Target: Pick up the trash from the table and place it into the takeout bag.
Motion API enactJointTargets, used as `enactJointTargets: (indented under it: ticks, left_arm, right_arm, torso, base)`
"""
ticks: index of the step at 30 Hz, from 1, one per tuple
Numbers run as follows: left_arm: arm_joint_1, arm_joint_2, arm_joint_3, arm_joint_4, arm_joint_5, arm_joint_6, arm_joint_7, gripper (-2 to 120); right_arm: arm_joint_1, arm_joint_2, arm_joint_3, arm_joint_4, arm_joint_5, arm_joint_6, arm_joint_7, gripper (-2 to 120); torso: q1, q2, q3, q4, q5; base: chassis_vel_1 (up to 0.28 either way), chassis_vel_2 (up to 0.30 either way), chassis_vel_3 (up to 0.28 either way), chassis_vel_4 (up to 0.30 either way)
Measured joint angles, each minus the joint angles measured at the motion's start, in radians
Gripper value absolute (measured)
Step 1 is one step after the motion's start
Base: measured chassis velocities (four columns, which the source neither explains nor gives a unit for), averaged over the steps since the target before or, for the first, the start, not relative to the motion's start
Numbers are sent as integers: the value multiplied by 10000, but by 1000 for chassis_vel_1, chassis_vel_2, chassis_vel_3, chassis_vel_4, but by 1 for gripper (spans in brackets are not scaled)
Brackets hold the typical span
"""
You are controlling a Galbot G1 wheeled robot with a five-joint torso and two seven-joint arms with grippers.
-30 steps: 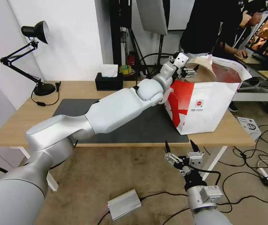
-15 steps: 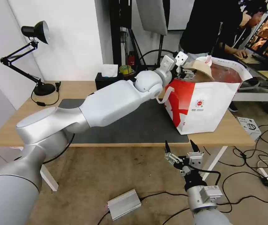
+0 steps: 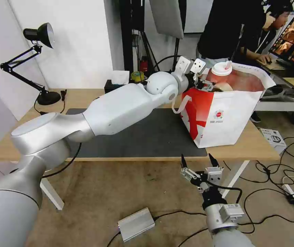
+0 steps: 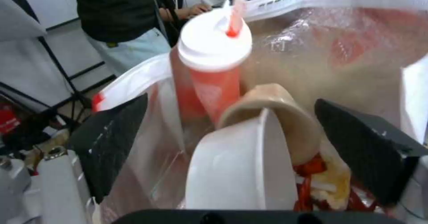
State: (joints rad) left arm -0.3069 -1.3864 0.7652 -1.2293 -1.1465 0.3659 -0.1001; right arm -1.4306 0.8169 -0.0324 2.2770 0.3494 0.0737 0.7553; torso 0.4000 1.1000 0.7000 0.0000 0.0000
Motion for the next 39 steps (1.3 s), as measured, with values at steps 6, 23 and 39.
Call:
enactJointTargets:
  ticks: [6, 23, 39]
  left_arm:
    - [-19, 118, -57, -130, -105, 30, -28, 100]
    - [162, 337, -218, -482, -184, -62, -321, 100]
    - [1056, 2006, -1162, -2620, -263, -1156, -1660, 100]
  right_arm:
    - [0, 0, 0, 0, 0, 0, 0, 100]
    - [-1, 0, 0, 0, 0, 0, 0, 100]
    - [-1, 0, 0, 0, 0, 0, 0, 100]
  torso:
    - [0, 0, 0, 0, 0]
    - [0, 0, 0, 0, 0]
    - [0, -1, 0, 0, -2]
  base:
    - [0, 0, 0, 0]
    - [0, 0, 0, 0]
    - [0, 0, 0, 0]
